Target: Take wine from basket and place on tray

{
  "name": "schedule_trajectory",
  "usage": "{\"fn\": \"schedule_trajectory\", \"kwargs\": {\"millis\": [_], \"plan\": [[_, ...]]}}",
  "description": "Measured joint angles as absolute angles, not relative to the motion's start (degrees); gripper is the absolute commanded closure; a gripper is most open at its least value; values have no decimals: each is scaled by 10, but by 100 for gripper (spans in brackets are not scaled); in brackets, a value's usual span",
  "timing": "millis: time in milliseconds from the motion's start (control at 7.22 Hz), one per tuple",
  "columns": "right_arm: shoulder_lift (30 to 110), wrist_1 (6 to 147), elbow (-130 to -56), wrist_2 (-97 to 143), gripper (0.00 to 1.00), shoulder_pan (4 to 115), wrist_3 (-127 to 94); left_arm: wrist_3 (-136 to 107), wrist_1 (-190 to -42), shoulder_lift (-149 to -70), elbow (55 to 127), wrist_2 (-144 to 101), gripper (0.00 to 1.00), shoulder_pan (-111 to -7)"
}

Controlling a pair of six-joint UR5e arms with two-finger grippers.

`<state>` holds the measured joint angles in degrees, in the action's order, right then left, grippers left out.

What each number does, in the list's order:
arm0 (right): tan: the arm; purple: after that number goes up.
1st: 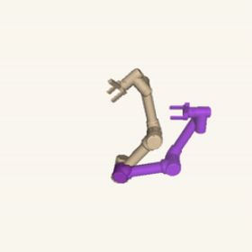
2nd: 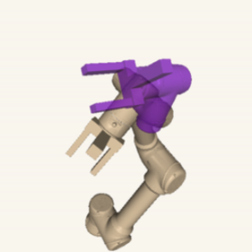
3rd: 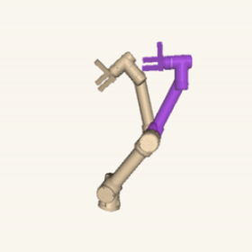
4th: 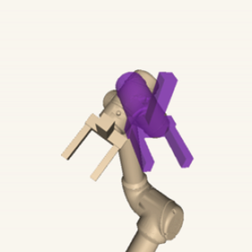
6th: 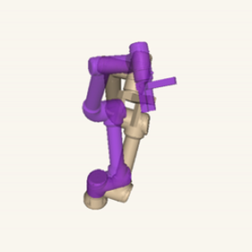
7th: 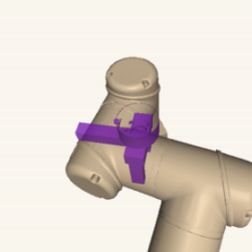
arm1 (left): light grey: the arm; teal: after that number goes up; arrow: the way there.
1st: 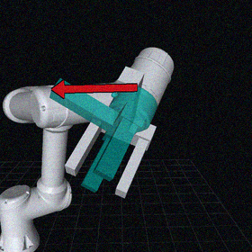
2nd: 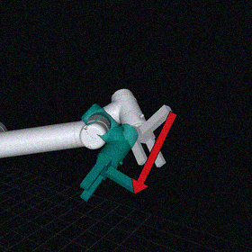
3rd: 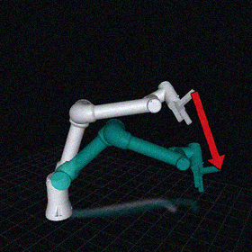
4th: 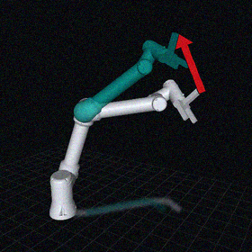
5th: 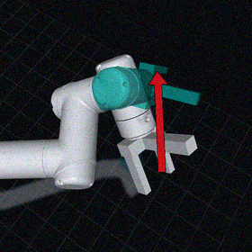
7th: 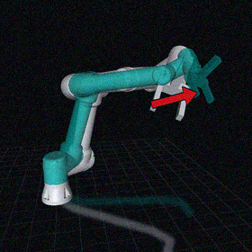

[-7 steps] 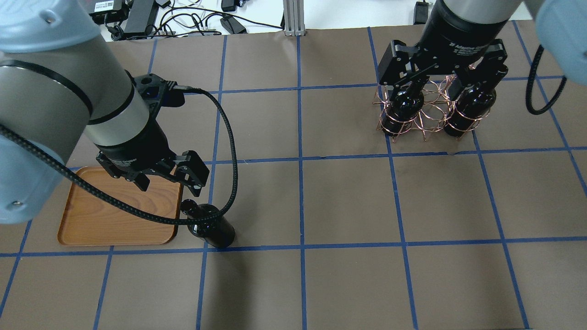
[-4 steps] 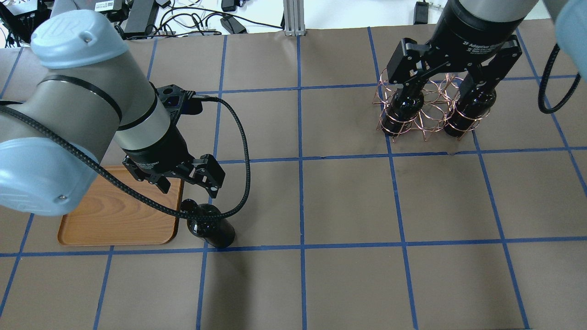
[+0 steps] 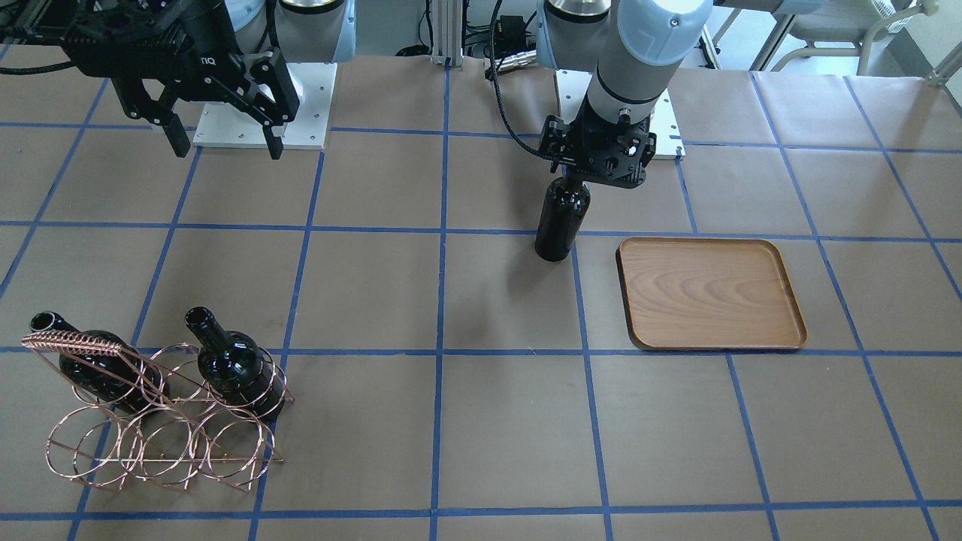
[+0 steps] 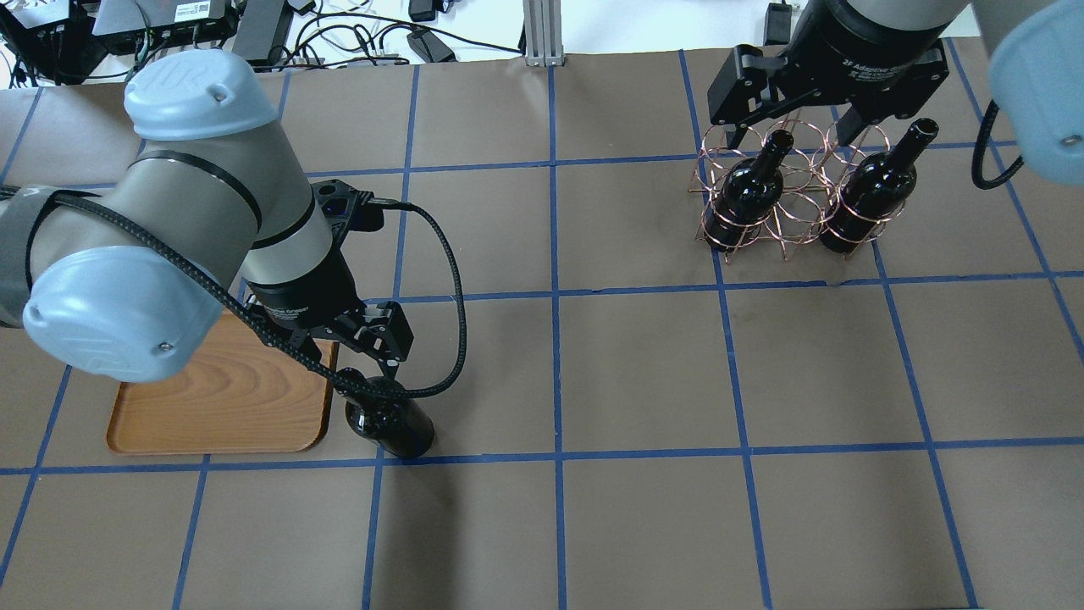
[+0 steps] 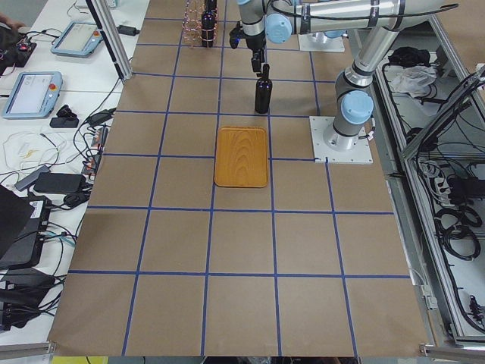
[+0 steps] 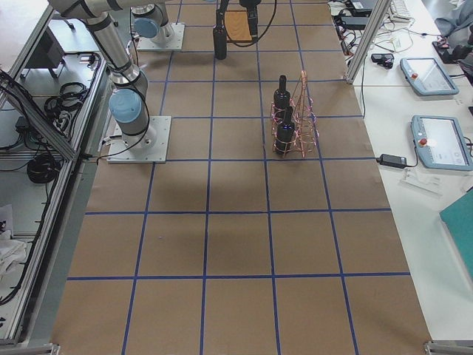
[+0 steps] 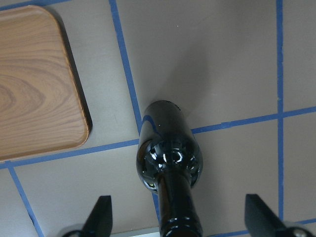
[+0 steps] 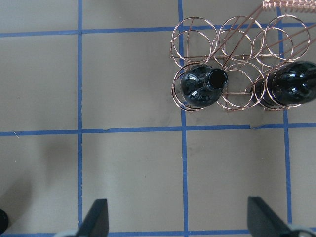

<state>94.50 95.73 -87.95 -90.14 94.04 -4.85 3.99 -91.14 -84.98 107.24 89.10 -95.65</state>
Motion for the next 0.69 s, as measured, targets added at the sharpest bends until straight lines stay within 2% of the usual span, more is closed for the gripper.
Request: {"fn": "schedule_trajectory", "kwargs": {"millis": [277, 554, 692], "plan": [[949, 965, -885, -929, 0, 941, -47, 40, -916, -851, 1078, 891, 13, -957], [950, 960, -887, -948, 0, 942, -50, 40, -930, -852, 1079, 889, 19, -957], [950, 949, -886, -929, 0, 942, -53, 40, -942, -853, 1080, 890, 25, -957]]}}
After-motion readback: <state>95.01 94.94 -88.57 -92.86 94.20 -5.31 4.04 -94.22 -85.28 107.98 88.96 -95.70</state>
